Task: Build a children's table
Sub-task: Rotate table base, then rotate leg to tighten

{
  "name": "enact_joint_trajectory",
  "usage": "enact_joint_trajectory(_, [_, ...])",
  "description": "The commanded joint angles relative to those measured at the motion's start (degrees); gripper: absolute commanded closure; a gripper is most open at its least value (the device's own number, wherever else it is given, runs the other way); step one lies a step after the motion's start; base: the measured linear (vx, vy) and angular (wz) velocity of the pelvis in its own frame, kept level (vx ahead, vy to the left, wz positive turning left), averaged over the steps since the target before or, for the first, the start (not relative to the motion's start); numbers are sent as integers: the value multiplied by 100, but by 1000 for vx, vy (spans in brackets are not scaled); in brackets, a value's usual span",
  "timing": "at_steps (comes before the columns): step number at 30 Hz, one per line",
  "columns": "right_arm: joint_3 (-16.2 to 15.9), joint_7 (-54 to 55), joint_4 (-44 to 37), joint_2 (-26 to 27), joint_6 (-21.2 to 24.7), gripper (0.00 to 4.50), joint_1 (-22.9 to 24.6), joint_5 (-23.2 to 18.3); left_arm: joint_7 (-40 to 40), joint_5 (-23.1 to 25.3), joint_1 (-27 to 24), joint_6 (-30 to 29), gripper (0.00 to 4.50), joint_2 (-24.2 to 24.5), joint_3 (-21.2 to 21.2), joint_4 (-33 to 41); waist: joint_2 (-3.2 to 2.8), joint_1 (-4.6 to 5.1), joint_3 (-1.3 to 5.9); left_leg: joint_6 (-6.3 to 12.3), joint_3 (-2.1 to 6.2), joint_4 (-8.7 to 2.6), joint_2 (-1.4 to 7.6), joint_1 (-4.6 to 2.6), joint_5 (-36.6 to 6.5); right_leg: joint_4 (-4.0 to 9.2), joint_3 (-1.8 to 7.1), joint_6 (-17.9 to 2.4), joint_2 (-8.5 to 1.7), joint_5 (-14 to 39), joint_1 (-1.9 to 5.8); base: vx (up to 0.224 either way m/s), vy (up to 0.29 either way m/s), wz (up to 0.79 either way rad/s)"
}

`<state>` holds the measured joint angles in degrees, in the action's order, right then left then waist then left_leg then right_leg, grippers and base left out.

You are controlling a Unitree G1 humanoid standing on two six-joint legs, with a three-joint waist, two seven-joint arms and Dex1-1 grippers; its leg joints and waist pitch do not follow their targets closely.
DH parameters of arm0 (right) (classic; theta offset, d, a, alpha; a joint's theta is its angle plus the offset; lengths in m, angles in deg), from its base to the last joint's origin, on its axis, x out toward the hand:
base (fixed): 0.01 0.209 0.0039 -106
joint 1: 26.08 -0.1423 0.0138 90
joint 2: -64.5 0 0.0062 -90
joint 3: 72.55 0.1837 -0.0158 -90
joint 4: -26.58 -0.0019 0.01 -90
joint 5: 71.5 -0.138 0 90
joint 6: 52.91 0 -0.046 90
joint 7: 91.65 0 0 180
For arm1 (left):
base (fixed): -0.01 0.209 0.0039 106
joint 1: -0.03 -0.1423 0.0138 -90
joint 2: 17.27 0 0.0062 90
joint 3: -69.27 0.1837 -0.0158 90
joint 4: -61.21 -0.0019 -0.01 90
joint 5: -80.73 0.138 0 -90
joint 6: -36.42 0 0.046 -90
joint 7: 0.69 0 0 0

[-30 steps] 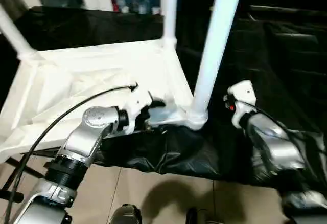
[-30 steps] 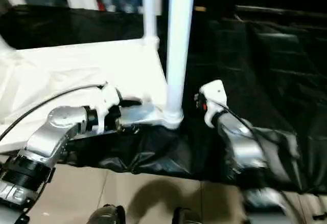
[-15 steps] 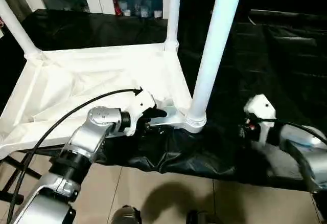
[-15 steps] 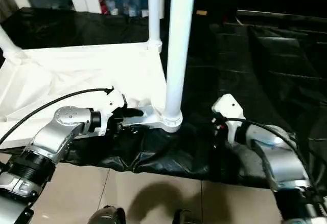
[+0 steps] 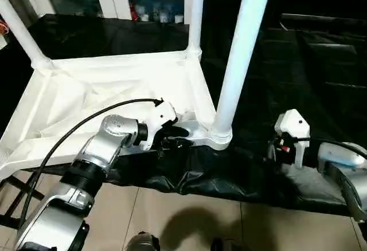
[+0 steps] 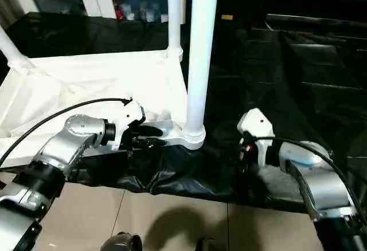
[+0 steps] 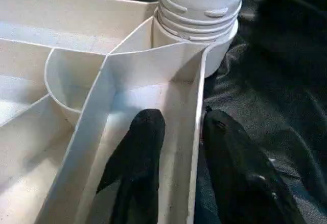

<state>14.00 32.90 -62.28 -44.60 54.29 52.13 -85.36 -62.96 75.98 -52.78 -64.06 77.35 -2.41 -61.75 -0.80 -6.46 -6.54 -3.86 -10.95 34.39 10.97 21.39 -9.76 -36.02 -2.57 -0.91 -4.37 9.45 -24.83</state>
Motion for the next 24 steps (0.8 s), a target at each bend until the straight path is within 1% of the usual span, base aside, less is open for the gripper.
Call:
enact_joint_trajectory(1, [-60,0,-135,-48,66,0,-25,-43,-59,130,4,-64,341,42,79,-220,88,-36,481,354,103,-356,99,-19,-1238,599,188,-747,-312,2351,365,0,0,0])
enact_joint_trajectory(2, [-63,1,-138,-42,80,0,-39,-47,-91,139,5,-67,341,53,84,-231,88,-36,481,354,103,-356,99,-19,-1238,599,188,-747,-312,2351,365,0,0,0])
enact_joint_trajectory(4, [-77,-7,-143,-25,106,0,-68,-53,-145,171,1,-74,369,87,114,-235,85,-37,488,351,107,-358,107,-19,-1235,597,187,-773,-321,2325,367,0,0,0])
enact_joint_trajectory(5, [-82,-13,-146,-20,114,0,-75,-52,-163,187,3,-70,369,95,126,-244,88,-36,490,354,109,-359,107,-12,-1218,588,186,-778,-318,2282,370,0,0,0])
enact_joint_trajectory(6, [-82,-13,-146,-20,114,0,-75,-52,-163,187,3,-70,378,95,126,-244,89,-34,490,357,108,-359,107,-7,-1208,583,187,-785,-315,2242,371,0,0,0])
enact_joint_trajectory(7, [-101,-39,-153,-11,130,0,-89,-47,-212,231,11,-61,396,117,156,-268,104,-34,495,369,108,-357,108,-8,-1176,573,188,-812,-318,2165,373,0,0,0])
enact_joint_trajectory(8, [-117,-43,-147,3,134,0,-101,-35,-233,238,7,-68,405,125,162,-265,95,-34,492,373,107,-359,109,-6,-1171,572,191,-823,-319,2149,372,0,0,0])
enact_joint_trajectory(9, [-148,-48,-134,34,139,0,-125,-26,-261,236,-4,-76,414,136,165,-241,92,-29,490,371,106,-361,113,-9,-1193,576,189,-839,-322,2148,368,0,0,0])
enact_joint_trajectory(10, [-162,-51,-130,47,142,0,-135,-25,-270,234,-7,-78,423,139,165,-234,114,-25,494,370,104,-358,114,-11,-1196,573,190,-844,-323,2138,370,0,0,0])
enact_joint_trajectory(11, [-189,-46,-124,74,146,0,-154,-18,-284,228,-13,-80,423,145,162,-220,106,-22,486,366,106,-363,113,-8,-1204,571,189,-851,-324,2158,367,0,0,0])
enact_joint_trajectory(12, [-240,-32,-117,122,158,0,-187,-16,-329,229,-34,-72,441,169,162,-171,110,-13,485,363,104,-363,113,-11,-1227,577,190,-843,-326,2207,363,0,0,0])
enact_joint_trajectory(13, [-250,-30,-114,133,161,0,-194,-16,-342,231,-41,-71,447,176,164,-154,107,-15,486,357,106,-362,113,-13,-1229,578,191,-835,-331,2232,364,0,0,0])
enact_joint_trajectory(14, [-282,-21,-98,173,166,0,-222,-12,-384,237,-66,-61,447,203,172,-90,114,-11,480,349,108,-370,120,-8,-1219,578,194,-829,-331,2232,364,0,0,0])
enact_joint_trajectory(15, [-303,-10,-84,206,180,0,-249,-10,-408,248,-88,-41,447,225,178,-39,104,-7,489,343,117,-374,128,-3,-1198,561,197,-842,-340,2166,371,0,0,0])
enact_joint_trajectory(16, [-342,-2,-64,250,185,0,-284,2,-404,286,-117,-12,447,261,196,29,115,3,486,342,116,-377,126,5,-1184,558,195,-845,-334,2128,372,0,0,0])
enact_joint_trajectory(17, [-404,-6,-25,308,183,0,-335,22,-440,323,-175,15,447,328,229,146,109,8,490,337,119,-377,130,7,-1178,547,196,-861,-337,2073,376,0,0,0])
enact_joint_trajectory(18, [-428,-10,-10,327,183,0,-354,28,-463,330,-198,14,447,352,238,189,109,41,491,339,125,-384,136,23,-1124,522,193,-917,-337,1906,385,0,0,0])
enact_joint_trajectory(19, [-439,-13,-3,334,185,0,-362,29,-481,331,-210,10,447,364,242,215,99,45,495,346,115,-378,139,6,-1128,523,201,-942,-330,1846,367,0,0,0])
enact_joint_trajectory(20, [-451,-6,14,348,186,0,-378,35,-478,339,-221,18,447,375,245,239,106,51,502,360,110,-370,137,-2,-1092,506,206,-1004,-325,1695,371,0,0,0])
enact_joint_trajectory(21, [-485,13,63,384,188,0,-424,54,-501,343,-260,97,447,403,250,311,119,57,491,378,106,-372,137,11,-1050,495,209,-1060,-325,1570,373,0,0,0])
enact_joint_trajectory(22, [-526,31,127,429,191,0,-483,83,-548,317,-307,111,447,431,247,415,118,65,479,387,102,-374,136,7,-1059,499,208,-1077,-325,1547,366,0,0,0])
enact_joint_trajectory(23, [-582,63,206,484,175,0,-551,140,-600,294,-347,123,447,457,247,500,114,77,482,382,103,-373,139,10,-1064,490,209,-1094,-333,1539,372,0,0,0])
enact_joint_trajectory(24, [-656,180,375,588,95,0,-668,276,-670,235,-387,76,447,469,223,597,109,98,467,356,104,-383,135,10,-1077,501,205,-1101,-336,1622,363,0,0,0])
